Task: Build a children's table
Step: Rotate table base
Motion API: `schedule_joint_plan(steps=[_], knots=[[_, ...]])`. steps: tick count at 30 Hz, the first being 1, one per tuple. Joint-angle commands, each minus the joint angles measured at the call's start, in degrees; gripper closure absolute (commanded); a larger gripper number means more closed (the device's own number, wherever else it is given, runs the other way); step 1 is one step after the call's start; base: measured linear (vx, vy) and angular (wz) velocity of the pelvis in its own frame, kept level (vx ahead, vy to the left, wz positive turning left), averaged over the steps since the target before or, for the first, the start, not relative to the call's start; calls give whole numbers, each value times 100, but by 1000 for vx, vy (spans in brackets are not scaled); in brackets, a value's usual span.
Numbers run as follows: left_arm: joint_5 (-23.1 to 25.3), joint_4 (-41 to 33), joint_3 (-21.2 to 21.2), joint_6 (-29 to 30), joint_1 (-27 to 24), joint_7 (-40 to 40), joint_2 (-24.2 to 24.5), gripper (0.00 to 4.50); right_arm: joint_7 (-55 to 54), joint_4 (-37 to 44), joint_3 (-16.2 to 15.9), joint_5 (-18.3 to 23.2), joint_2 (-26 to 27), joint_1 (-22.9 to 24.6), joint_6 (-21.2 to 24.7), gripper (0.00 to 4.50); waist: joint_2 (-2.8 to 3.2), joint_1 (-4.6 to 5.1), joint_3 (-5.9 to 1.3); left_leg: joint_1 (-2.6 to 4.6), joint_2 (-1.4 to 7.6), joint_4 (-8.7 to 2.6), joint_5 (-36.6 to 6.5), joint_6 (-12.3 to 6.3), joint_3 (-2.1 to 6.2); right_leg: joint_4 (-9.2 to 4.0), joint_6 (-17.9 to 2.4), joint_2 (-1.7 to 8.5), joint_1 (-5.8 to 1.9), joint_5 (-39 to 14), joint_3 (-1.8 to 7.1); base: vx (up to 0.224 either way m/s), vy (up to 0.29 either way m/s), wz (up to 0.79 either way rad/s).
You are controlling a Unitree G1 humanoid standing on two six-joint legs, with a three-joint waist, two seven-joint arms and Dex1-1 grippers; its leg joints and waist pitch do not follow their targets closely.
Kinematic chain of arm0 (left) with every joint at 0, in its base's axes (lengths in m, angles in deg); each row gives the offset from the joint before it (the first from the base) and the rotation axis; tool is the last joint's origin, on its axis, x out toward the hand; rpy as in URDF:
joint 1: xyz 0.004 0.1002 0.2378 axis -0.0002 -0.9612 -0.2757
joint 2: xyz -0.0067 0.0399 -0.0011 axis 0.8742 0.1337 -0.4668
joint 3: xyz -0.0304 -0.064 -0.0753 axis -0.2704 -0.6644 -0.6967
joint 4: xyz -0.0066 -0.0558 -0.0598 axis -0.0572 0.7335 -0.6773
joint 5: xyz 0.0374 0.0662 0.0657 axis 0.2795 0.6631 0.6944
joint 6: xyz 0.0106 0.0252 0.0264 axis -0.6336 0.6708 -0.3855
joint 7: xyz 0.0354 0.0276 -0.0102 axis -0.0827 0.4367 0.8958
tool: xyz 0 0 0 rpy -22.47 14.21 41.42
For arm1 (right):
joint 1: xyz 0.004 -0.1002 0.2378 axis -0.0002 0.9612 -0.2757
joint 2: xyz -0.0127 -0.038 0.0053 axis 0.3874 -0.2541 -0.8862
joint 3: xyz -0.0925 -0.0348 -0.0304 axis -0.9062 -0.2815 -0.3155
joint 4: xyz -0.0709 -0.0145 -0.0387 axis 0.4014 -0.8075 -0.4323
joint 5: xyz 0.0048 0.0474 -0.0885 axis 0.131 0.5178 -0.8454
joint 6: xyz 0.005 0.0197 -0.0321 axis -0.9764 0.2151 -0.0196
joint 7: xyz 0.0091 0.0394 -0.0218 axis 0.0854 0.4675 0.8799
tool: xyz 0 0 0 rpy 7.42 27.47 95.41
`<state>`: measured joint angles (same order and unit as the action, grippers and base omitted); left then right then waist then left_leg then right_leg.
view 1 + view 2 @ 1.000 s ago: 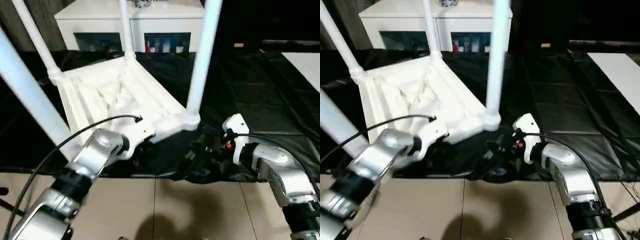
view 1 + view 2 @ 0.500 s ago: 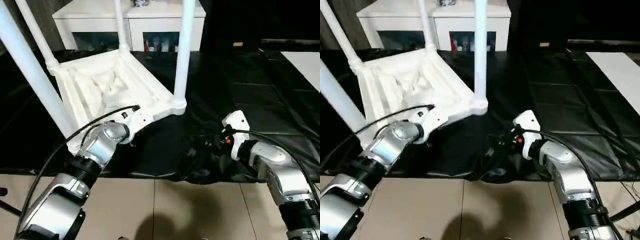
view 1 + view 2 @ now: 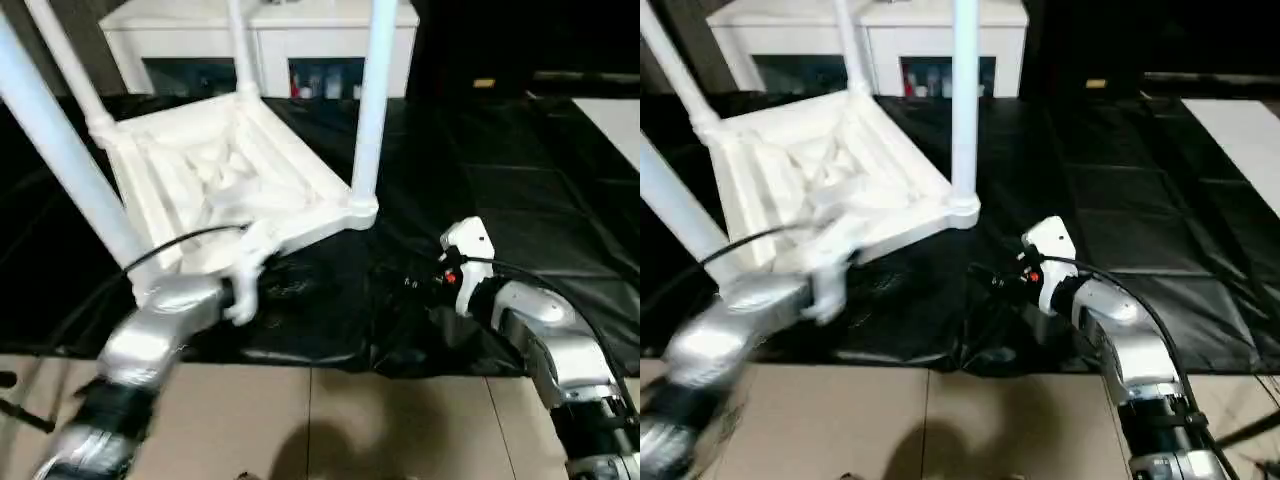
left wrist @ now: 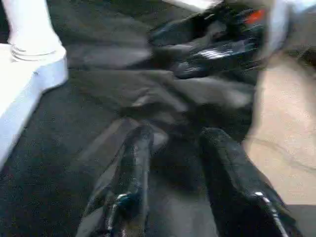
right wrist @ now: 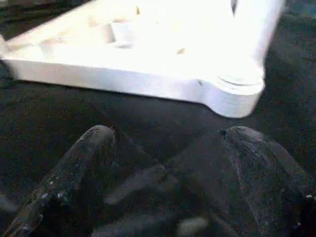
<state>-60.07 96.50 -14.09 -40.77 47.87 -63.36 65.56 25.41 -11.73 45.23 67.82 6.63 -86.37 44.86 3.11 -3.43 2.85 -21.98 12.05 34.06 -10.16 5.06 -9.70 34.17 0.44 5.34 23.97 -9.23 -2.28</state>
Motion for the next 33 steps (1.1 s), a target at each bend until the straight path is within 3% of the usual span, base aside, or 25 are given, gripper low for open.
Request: schedule_joint_plan(steps=[1, 2, 3, 4, 5, 8, 16, 21, 23, 25, 27, 33], knots=[[-514, -474, -466, 366, -372, -373, 288, 247, -19, 112, -23, 70, 40, 23, -27, 65, 32, 18, -361, 142, 27, -453, -1819, -139, -66, -353, -1338, 99, -254, -1423, 91, 0, 0, 0], [-514, -474, -466, 366, -372, -373, 288, 247, -19, 112, -23, 70, 40, 23, -27, 65, 37, 18, -368, 147, 29, -449, -1829, -99, -64, -337, -1325, 108, -254, -1430, 97, 0, 0, 0], [-868, -661, -889, 560, -758, -638, 619, 239, -17, 98, -34, 69, 62, 11, -46, 65, 38, 31, -349, 128, 26, -470, -1867, -93, -58, -359, -1280, 100, -253, -1514, 97, 0, 0, 0], [-942, -686, -989, 585, -848, -702, 710, 229, -18, 100, -36, 69, 66, 11, -49, 65, 50, 38, -347, 110, 19, -482, -1916, -47, -48, -344, -1219, 108, -258, -1619, 95, 0, 0, 0], [-1064, -721, -1157, 658, -1006, -833, 920, 219, -10, 101, -37, 73, 68, 10, -52, 65, 61, 67, -320, 121, 5, -497, -2102, -18, -44, -385, -1098, 85, -240, -1908, 85, 0, 0, 0], [-1302, -669, -1688, 776, -1372, -1153, 1395, 199, 10, 114, -46, 68, 71, 28, -65, 65, 87, 86, -306, 160, -2, -506, -2343, 54, -31, -413, -994, 82, -195, -2175, 92, 0, 0, 0], [-1360, -352, -2721, 563, -1998, -1344, 2003, 137, 39, 109, -76, 10, 93, 91, -105, 65, 74, 125, -276, 183, 1, -538, -2626, 89, -14, -467, -831, 85, -153, -2552, 104, 0, 0, 0], [-1184, 345, -3212, -94, -1821, -1119, 2197, 89, -9, 48, -129, -86, 101, 103, -174, 65, 75, 130, -285, 180, -13, -536, -2619, 82, 1, -473, -770, 98, -169, -2623, 101, 0, 0, 0], [-960, 686, -3321, -567, -1604, -859, 2161, 76, -125, -27, -163, -217, 107, 72, -232, 65, 83, 124, -276, 207, -8, -537, -2672, 103, 3, -491, -760, 88, -139, -2620, 99, 0, 0, 0], [-870, 1001, -3402, -882, -1403, -744, 2149, 52, -191, -80, -181, -270, 139, 49, -258, 65, 78, 125, -280, 191, -7, -546, -2670, 142, 11, -459, -788, 107, -176, -2544, 101, 0, 0, 0], [-808, 1252, -3439, -1175, -1191, -670, 2112, 32, -292, -168, -208, -335, 200, 21, -309, 65, 41, 118, -284, 192, -9, -547, -2658, 137, 12, -458, -775, 115, -176, -2596, 108, 0, 0, 0], [-1180, 971, -3185, -740, -879, -771, 1745, 4, -644, -463, -236, -482, 407, -144, -405, 65, 28, 110, -314, 216, 14, -538, -2537, 200, -9, -407, -990, 130, -174, -2270, 129, 0, 0, 0]])
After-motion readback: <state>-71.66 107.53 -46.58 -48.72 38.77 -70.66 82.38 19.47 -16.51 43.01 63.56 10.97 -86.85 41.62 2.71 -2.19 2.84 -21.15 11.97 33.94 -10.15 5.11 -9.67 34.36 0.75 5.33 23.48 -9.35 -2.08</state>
